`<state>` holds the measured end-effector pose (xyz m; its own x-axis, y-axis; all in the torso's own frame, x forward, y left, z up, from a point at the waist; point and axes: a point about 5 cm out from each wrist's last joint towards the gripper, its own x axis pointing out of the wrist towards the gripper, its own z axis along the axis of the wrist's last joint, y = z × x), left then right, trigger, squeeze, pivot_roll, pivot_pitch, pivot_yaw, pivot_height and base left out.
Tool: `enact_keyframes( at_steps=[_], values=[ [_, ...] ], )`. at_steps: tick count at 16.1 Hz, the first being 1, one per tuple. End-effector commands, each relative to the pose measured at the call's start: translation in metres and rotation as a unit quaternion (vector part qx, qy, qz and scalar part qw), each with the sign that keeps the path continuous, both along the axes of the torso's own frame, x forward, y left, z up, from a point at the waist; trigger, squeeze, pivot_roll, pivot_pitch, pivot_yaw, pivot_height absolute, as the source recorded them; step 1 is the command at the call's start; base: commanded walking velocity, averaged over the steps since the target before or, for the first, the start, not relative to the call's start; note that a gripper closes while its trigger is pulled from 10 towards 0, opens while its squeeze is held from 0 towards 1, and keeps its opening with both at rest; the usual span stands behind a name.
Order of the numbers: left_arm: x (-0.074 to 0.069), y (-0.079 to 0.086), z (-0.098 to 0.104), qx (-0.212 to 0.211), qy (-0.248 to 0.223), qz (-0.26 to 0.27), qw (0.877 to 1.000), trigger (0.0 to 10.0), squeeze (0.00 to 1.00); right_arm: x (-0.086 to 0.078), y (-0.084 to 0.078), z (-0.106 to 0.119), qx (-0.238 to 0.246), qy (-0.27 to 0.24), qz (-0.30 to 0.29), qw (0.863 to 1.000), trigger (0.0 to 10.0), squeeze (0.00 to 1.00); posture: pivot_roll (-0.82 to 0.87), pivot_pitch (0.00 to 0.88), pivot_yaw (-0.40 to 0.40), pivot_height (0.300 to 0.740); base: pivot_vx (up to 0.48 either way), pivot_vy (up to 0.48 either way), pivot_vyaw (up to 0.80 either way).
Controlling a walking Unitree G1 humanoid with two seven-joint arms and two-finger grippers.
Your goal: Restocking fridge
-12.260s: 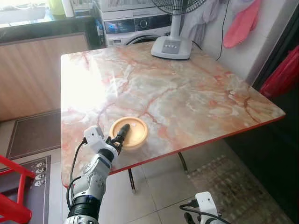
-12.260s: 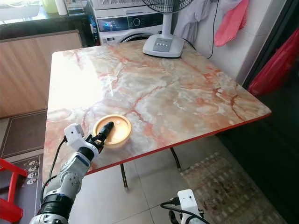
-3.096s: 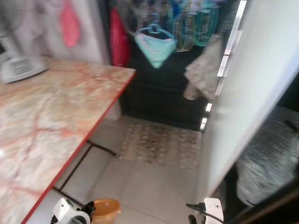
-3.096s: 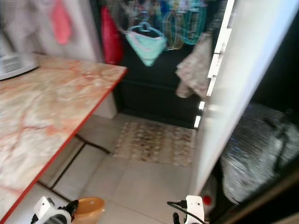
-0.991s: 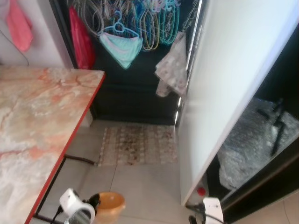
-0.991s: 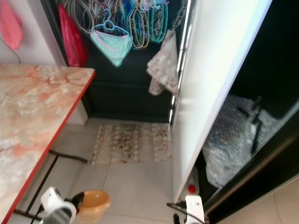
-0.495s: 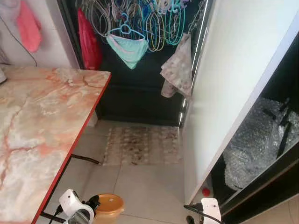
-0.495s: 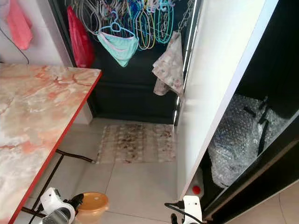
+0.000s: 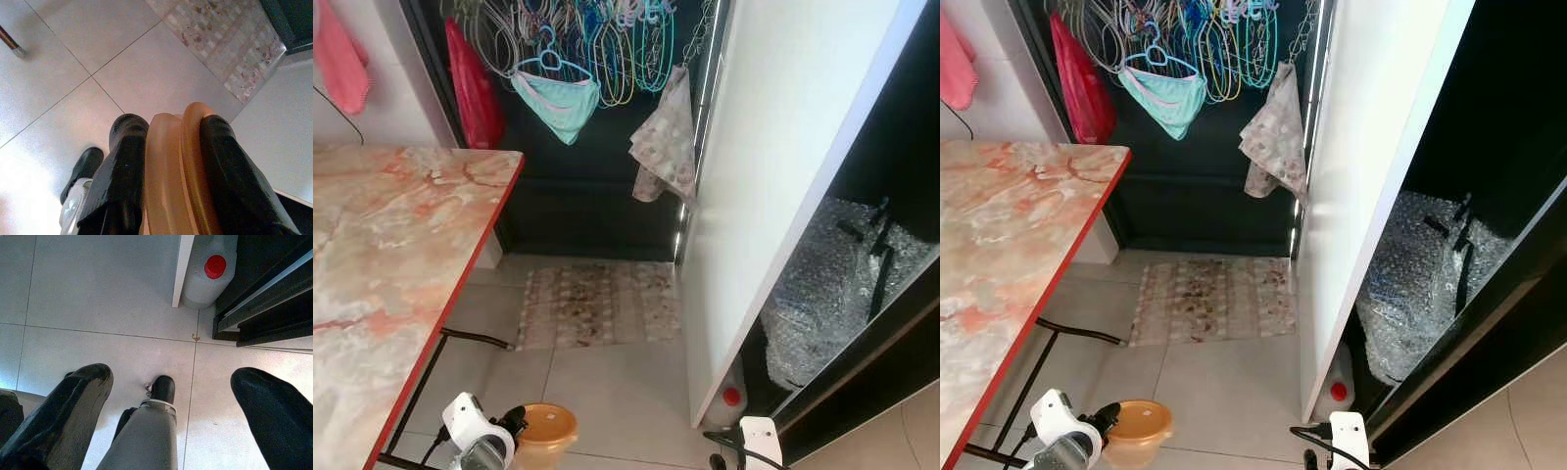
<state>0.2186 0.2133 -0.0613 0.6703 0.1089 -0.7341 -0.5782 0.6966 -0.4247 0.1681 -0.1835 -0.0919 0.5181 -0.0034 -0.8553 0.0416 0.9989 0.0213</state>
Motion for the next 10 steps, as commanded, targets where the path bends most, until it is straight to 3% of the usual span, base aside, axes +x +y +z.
enact_keyframes(
  at_steps=[1, 4, 7, 10],
  values=[
    [-0.0039, 0.0009, -0.0024, -0.002, 0.009, -0.001, 1.000, 10.0, 0.00, 0.0015, 0.0017, 0.0004, 0.001, -0.001, 0.001, 1.000, 10.0, 0.00, 0.01, 0.000, 0.036, 0.740, 0.000, 0.480, 0.00],
    [-0.0047, 0.0013, -0.0027, -0.001, 0.008, -0.003, 1.000, 10.0, 0.00, 0.0016, 0.0015, 0.0005, 0.002, -0.001, 0.001, 1.000, 10.0, 0.00, 0.01, 0.000, 0.036, 0.740, 0.000, 0.480, 0.00],
    [-0.0056, 0.0016, -0.0032, 0.003, 0.011, -0.003, 1.000, 10.0, 0.00, 0.0014, 0.0013, 0.0004, 0.001, 0.000, 0.001, 1.000, 10.0, 0.00, 0.01, 0.000, 0.035, 0.740, 0.000, 0.000, 0.00],
    [-0.0066, 0.0020, -0.0037, 0.003, 0.012, -0.004, 1.000, 10.0, 0.00, 0.0015, 0.0015, 0.0005, 0.001, -0.001, 0.002, 1.000, 10.0, 0.00, 0.01, 0.000, 0.036, 0.740, 0.000, 0.000, -0.80]
  ],
)
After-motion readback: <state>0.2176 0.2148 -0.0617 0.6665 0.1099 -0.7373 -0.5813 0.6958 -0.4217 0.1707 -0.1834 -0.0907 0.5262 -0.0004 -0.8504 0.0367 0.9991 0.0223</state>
